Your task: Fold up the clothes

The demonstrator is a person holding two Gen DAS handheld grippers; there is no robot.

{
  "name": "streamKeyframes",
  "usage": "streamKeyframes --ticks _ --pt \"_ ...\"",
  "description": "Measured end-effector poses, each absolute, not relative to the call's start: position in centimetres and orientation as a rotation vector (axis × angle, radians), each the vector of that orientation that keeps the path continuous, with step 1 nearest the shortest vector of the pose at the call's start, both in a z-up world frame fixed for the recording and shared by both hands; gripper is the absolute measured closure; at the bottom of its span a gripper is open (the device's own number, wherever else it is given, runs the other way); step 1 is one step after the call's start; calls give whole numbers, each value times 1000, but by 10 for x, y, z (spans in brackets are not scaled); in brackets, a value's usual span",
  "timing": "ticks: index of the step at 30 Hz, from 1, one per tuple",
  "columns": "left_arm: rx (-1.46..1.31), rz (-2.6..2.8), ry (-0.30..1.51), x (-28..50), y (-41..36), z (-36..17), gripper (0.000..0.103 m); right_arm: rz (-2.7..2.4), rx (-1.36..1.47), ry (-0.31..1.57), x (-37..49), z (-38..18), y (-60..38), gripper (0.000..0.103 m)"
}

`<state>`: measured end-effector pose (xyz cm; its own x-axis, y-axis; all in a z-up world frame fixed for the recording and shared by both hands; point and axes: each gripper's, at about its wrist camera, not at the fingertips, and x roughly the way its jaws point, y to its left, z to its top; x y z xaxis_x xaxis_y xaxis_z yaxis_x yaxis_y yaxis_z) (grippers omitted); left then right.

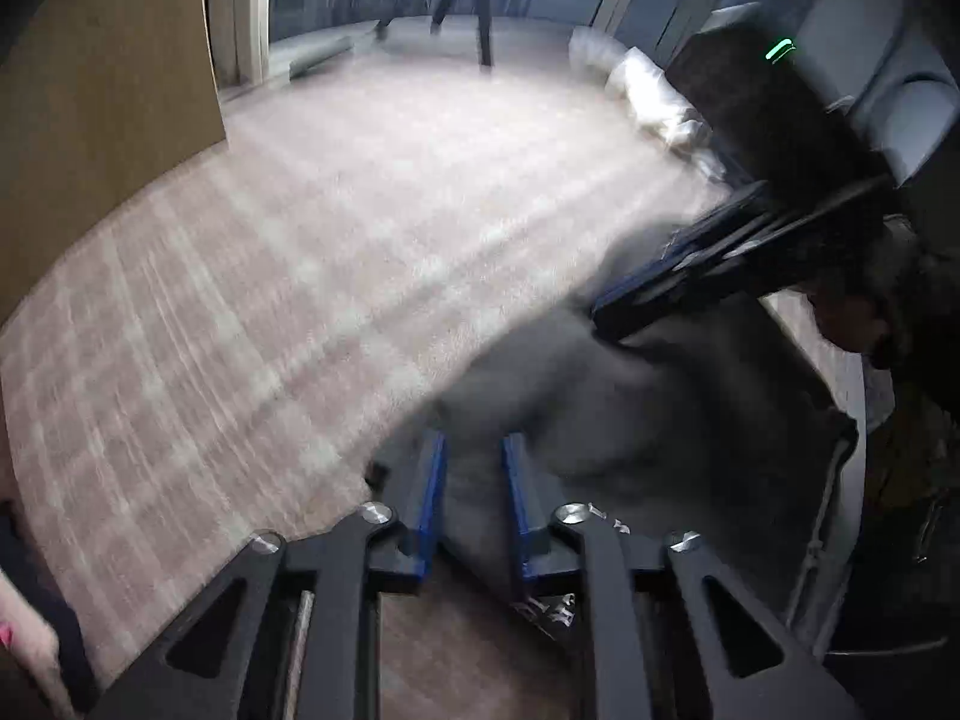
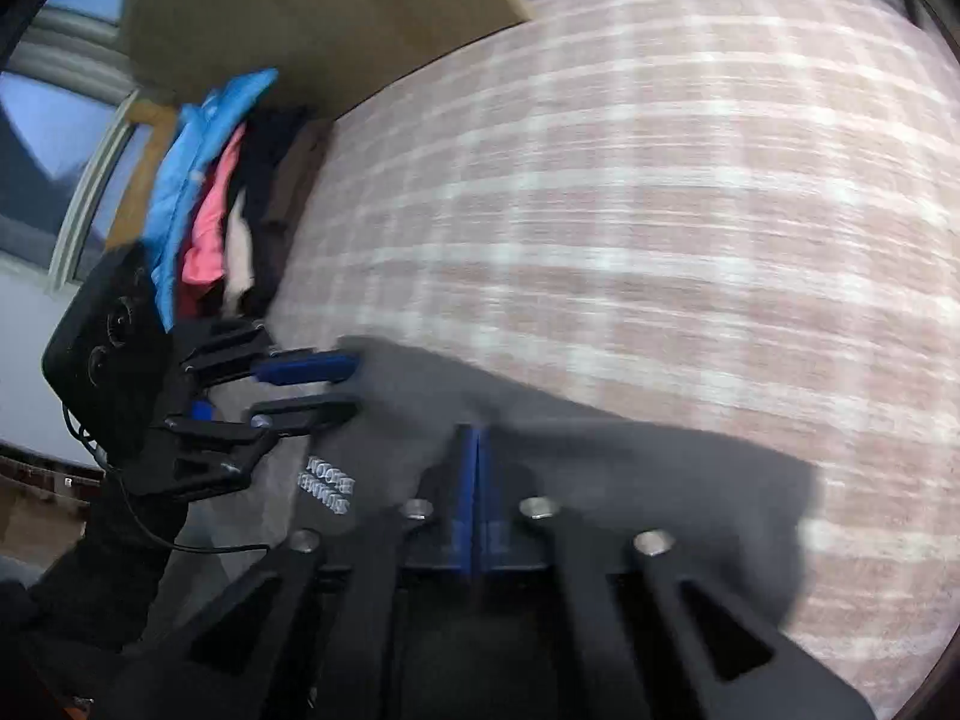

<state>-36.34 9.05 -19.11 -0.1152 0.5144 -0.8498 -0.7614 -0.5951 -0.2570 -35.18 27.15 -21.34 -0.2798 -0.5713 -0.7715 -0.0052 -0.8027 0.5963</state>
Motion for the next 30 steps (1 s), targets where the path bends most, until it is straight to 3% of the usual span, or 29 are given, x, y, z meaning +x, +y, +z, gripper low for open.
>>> streamKeyframes --ticks 1,4,8,13,18,20,23,30 --pt "-1293 1837 281 -366 86 -190 88 -2192 1601 -712 -343 -199 281 95" --pt "-1311 1904 333 -348 79 -169 87 -2374 1492 -619 -302 -143 310 87" --pt "-1232 1923 340 -308 100 -132 87 -2567 1459 -349 -265 -108 336 87" --pt "-1120 1847 264 -254 169 -104 76 -2477 1517 -120 -274 -147 349 87" --pt "-1251 1822 214 -231 238 -139 76 -2243 1473 -78 -295 -194 349 87" --pt "-1341 1836 265 -226 252 -160 76 -2192 1431 -47 -302 -204 346 79" --pt "-1484 1864 375 -215 259 -191 77 -2145 1329 -45 -309 -203 344 67" --pt "-1604 1913 288 -219 253 -189 75 -2145 1214 108 -331 -205 341 67"
